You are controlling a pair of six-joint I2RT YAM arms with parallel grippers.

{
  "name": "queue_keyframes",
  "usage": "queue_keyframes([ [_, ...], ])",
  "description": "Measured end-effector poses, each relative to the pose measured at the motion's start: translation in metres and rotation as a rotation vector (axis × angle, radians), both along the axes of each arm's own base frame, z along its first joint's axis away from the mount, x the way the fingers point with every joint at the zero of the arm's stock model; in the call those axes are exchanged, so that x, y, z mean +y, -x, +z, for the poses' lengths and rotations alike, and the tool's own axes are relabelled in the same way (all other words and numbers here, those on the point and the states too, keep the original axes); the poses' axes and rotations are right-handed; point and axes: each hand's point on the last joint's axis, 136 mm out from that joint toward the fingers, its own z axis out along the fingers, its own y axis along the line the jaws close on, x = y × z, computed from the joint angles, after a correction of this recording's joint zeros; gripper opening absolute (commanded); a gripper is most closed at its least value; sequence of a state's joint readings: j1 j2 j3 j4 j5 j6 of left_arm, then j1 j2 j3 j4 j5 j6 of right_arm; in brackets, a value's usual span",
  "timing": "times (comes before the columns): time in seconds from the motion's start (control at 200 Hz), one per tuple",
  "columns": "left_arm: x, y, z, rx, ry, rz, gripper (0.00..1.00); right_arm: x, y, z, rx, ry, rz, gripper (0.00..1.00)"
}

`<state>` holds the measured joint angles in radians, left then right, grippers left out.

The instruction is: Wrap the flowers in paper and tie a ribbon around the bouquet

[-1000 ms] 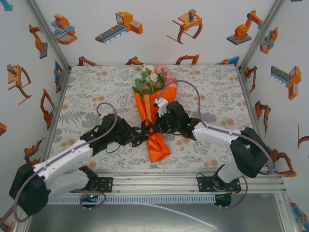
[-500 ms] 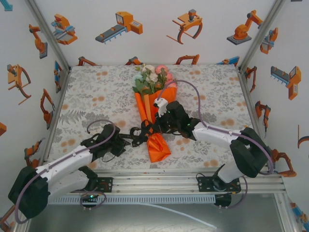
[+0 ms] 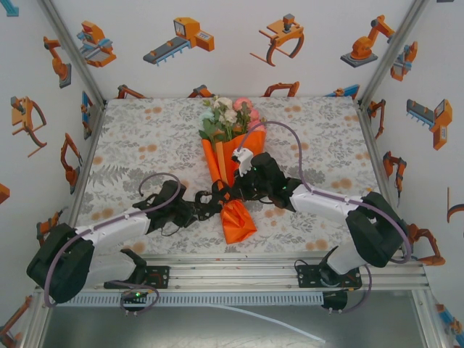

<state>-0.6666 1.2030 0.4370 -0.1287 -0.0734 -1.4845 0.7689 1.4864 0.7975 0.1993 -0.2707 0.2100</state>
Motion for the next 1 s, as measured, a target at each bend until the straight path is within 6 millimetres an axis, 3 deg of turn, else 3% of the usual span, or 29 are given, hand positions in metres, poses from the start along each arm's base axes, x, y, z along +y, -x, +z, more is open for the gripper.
queue_keyframes([
  [0.245, -0.009, -0.003, -0.002, 0.027, 0.001, -0.034, 0.27, 0.000, 0.000, 0.000, 0.000, 0.000, -0.001, 0.00],
  [0.3, -0.011, -0.003, -0.002, 0.033, -0.002, -0.043, 0.20, 0.000, -0.001, 0.000, 0.000, 0.000, -0.002, 0.00],
  [0.385, -0.010, 0.000, -0.005, 0.043, -0.017, -0.064, 0.00, 0.000, -0.001, 0.000, 0.000, -0.001, -0.002, 0.00],
  [0.586, -0.011, 0.005, -0.002, 0.054, -0.025, -0.110, 0.00, -0.001, 0.000, -0.001, 0.001, 0.001, -0.002, 0.00],
  [0.791, -0.012, 0.017, 0.018, 0.057, -0.003, -0.166, 0.00, -0.002, 0.000, -0.003, 0.004, 0.006, -0.007, 0.00],
  [1.001, -0.027, 0.023, 0.030, 0.070, 0.060, -0.246, 0.00, -0.003, -0.001, -0.003, 0.011, 0.002, -0.015, 0.00],
])
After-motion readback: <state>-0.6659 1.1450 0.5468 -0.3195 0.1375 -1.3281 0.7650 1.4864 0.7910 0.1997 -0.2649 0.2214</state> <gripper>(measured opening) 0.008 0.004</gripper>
